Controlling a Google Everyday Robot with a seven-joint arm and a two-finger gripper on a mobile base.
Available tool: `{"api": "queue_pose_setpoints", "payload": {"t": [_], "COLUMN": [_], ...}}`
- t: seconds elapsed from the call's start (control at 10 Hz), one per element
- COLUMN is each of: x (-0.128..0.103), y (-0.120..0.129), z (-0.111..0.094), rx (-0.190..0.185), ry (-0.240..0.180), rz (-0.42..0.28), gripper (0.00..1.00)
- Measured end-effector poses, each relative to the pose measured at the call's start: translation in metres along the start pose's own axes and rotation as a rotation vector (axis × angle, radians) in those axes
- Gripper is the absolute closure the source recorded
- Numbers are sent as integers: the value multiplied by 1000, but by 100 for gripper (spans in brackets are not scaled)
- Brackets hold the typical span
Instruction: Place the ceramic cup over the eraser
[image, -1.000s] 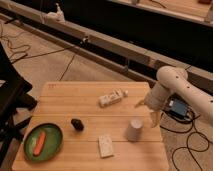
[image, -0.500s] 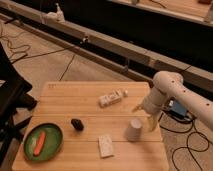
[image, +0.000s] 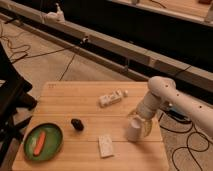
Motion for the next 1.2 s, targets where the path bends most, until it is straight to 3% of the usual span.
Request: {"api": "queue_pose_setpoints", "payload": {"t": [0.3, 0.6, 1.0, 1.2], "x": [-1, -1, 0, -2], "y": [-1, -3, -8, -14], "z": [11, 15, 9, 0], "rx": [-19, -24, -4, 15], "ry": [-14, -10, 21, 38], "rz": [-7, -17, -30, -39], "gripper": [23, 52, 93, 100]}}
